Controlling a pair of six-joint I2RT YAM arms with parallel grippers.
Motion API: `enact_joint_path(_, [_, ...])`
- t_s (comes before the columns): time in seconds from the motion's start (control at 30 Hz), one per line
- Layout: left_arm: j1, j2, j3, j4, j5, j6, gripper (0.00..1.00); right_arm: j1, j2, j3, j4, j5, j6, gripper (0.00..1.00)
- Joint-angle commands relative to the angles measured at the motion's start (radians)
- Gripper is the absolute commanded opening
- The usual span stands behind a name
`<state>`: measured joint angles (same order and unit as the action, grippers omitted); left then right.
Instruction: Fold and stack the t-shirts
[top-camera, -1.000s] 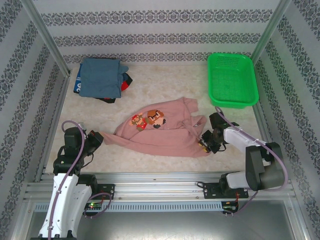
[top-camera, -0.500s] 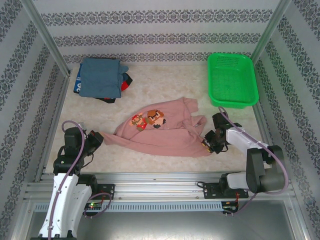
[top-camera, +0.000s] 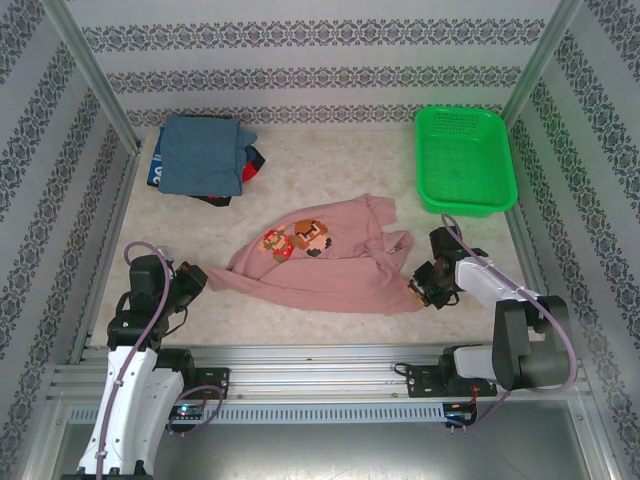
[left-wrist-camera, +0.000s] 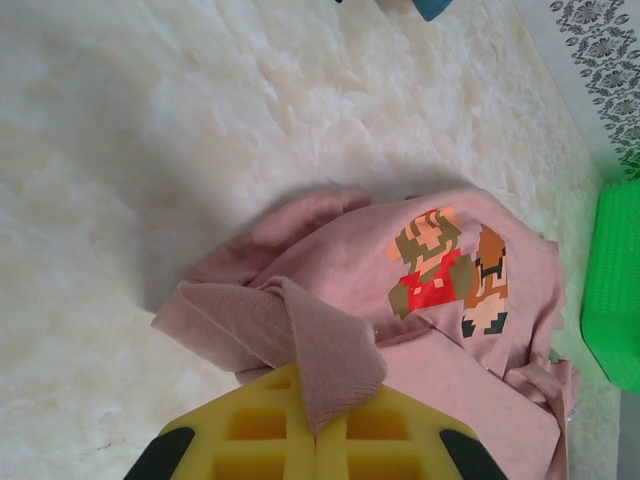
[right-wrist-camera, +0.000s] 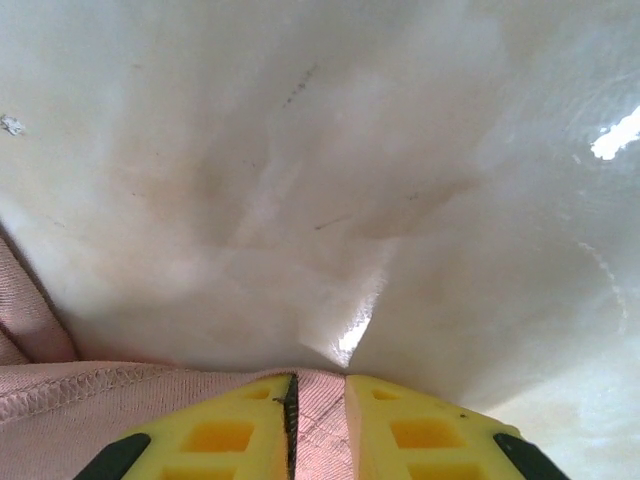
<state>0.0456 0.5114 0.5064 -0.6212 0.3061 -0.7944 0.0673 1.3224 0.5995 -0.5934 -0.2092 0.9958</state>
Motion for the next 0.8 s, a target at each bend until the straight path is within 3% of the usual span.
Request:
enact_joint_path(0.0, [-0.01, -0.004, -0.006, -0.006, -0.009, -0.001, 0.0, -0.004, 0.001, -0.037, -0.017, 0.015, -0.004, 0.21])
enact_joint_path(0.43, [-0.01, -0.001, -0.007, -0.008, -0.013, 0.004, 0.0, -0.008, -0.034, -0.045, -0.037, 0.02, -0.004, 0.0])
enact_joint_path(0.77, [-0.01, 0.002, 0.005, -0.012, -0.015, 0.012, 0.0, -0.008, -0.163, 0.023, -0.145, 0.018, -0.002, 0.0])
